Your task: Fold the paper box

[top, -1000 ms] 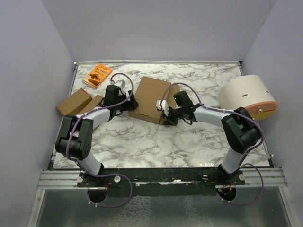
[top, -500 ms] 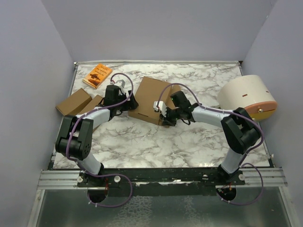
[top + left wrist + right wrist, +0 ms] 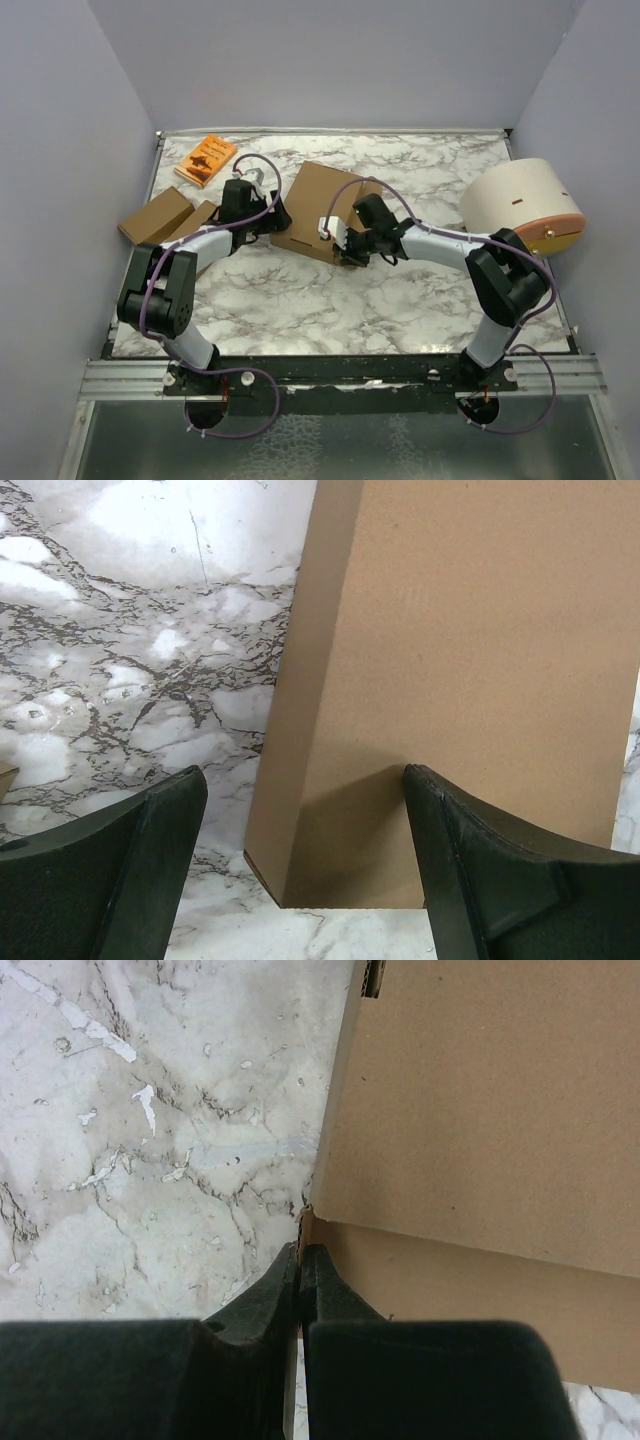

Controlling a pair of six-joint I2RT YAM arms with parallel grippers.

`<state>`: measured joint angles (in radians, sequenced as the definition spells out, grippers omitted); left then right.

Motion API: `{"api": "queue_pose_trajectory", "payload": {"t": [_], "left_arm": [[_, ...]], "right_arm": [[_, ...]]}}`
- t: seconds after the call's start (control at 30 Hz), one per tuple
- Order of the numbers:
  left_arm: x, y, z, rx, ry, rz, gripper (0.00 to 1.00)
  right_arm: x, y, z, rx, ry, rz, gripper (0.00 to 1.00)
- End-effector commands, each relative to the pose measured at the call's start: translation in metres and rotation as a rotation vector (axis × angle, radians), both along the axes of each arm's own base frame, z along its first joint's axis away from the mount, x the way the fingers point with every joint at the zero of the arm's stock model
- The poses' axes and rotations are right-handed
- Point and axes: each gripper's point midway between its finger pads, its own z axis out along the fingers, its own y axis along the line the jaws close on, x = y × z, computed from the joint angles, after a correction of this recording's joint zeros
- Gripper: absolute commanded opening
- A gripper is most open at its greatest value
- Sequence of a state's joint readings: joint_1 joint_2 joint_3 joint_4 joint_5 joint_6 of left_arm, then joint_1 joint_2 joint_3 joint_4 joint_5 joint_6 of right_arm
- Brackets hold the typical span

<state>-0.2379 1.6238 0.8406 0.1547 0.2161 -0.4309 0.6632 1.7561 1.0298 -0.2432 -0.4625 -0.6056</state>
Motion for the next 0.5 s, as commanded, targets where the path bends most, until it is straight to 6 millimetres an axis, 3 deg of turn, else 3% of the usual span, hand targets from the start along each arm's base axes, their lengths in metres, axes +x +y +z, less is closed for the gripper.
{"api": "queue_pose_trajectory", "payload": {"t": [0.0, 0.47], "left_arm": [[-0.0084, -0.0031, -0.0132, 0.034, 0.047, -0.031, 0.82], [-0.0087, -0.0027, -0.0121, 0.043, 0.046, -0.036, 0.82]], "right_arm": [[0.0088, 0.0078, 0.0083, 0.0, -0.03, -0.013, 0.01], [0.0096, 0.0026, 0.0031, -0.017, -0.002, -0.073, 0.01]]}}
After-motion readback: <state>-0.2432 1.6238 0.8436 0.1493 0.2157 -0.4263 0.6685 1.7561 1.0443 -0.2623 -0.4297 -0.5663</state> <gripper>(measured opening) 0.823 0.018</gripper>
